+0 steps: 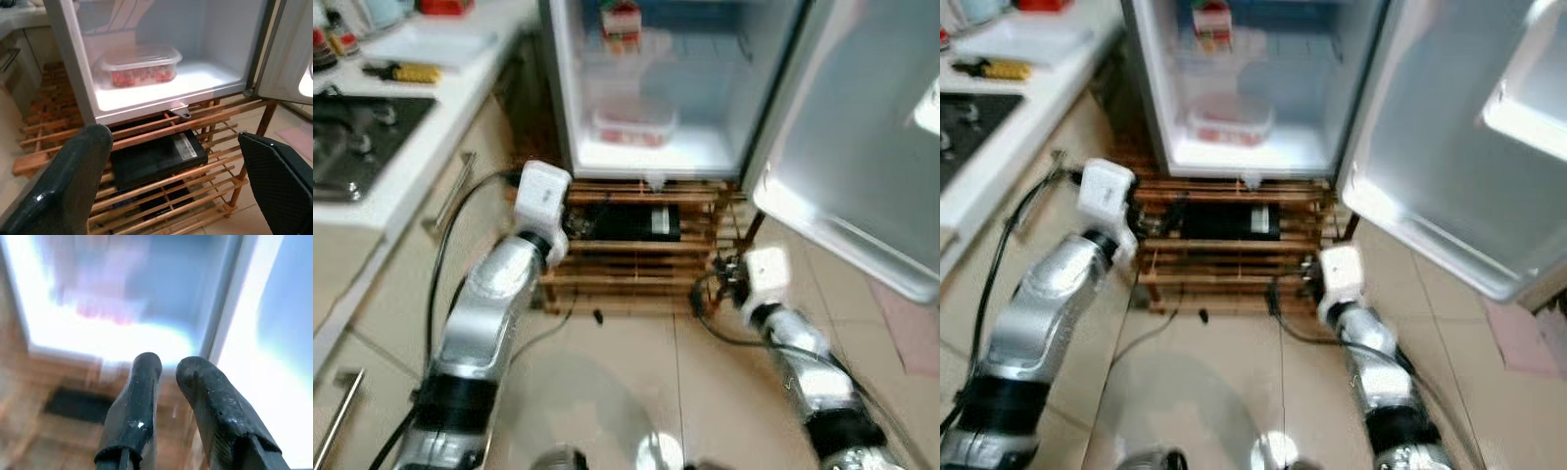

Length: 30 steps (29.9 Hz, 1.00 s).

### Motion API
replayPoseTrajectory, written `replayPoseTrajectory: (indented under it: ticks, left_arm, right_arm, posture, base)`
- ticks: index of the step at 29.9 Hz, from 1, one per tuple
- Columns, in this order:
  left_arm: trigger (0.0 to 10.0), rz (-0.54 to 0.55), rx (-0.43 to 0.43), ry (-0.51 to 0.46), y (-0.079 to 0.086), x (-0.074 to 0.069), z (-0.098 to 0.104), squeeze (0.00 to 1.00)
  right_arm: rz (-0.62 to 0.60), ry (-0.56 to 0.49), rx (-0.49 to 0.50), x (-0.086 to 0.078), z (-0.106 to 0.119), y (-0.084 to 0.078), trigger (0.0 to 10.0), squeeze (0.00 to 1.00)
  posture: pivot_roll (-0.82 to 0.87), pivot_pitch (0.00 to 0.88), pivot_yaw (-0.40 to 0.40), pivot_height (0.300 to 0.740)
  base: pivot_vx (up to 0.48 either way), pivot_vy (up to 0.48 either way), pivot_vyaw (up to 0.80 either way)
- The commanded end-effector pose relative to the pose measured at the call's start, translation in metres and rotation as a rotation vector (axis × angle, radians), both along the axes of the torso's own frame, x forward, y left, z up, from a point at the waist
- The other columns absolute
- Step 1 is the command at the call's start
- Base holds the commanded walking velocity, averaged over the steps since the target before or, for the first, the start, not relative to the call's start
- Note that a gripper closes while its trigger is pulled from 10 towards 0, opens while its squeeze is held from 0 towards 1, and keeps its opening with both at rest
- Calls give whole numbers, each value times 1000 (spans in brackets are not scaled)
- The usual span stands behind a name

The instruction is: Restocking fridge

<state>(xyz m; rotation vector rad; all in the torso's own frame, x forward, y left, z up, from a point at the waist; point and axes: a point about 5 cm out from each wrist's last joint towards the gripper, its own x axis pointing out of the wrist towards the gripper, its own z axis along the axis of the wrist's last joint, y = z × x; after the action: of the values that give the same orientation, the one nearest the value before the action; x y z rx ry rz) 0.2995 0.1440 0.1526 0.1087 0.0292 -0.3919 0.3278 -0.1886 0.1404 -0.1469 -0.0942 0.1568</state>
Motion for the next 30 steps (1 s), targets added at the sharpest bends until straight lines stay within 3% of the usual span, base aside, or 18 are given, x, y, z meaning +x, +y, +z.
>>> replayPoseTrajectory:
  ticks: [1,5,10,15,18,20,30]
  left_arm:
    - [10000,-104,-11,-88,-18,-9,18,0]
    - [10000,-154,-32,-82,-30,-17,18,0]
    - [10000,-126,-38,-63,-34,-19,16,0]
    - [10000,-52,-39,-72,-30,-19,15,0]
    - [10000,56,2,-70,-19,-21,11,0]
    - [10000,84,-1,-63,-16,-21,10,0]
    - [10000,58,-17,-50,-28,-18,11,0]
  right_arm:
    - [-7,-119,47,2,32,0,10000,0]
    - [-64,-263,94,-2,75,-9,10000,0]
    - [-99,-267,95,-9,85,-11,10000,0]
    - [-117,-154,45,-32,60,-3,10000,0]
    - [-171,-50,90,-62,34,-1,10000,0]
    - [-189,-11,99,-72,26,-1,10000,0]
    - [-154,93,43,-79,10,12,10000,0]
  posture:
    - [-8,6,15,740]
    - [-15,0,17,740]
    - [-20,0,17,740]
    - [-9,0,-1,740]
    - [-9,0,0,740]
    - [-9,0,0,740]
    - [-15,0,11,740]
  base:
    - [0,0,0]
    - [0,0,0]
    - [0,0,0]
    - [0,0,0]
    - [0,0,0]
    - [0,0,0]
    - [0,-365,640]
